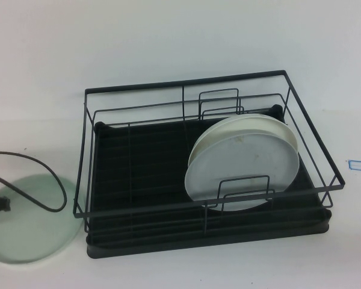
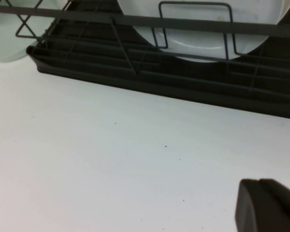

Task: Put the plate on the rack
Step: Pick up the plate from the table, then hand over the plate

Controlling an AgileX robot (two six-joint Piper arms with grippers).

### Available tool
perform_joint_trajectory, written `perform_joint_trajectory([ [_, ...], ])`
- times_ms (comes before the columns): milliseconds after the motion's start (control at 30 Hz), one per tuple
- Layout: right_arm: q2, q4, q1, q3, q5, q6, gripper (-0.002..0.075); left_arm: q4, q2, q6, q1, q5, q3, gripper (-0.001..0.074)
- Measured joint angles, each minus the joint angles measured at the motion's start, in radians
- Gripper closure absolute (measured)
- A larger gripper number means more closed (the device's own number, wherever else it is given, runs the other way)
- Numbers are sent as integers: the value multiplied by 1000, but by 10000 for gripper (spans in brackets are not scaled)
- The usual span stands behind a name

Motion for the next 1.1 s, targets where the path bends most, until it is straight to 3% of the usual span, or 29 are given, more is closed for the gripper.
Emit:
perform_joint_trajectory([
  [567,0,9,0,0,-8,-2,708,-1,-396,21,0,-26,2,731],
  [800,0,25,0,0,-30,-2,708,-122,-509,69,0,-22,6,731],
  [967,0,212,0,0,-33,-18,708,-402,-618,365,-34,-25,6,731],
  [1100,0,512,0,0,-2,-246,708,-700,-680,659,-138,5,6,731],
])
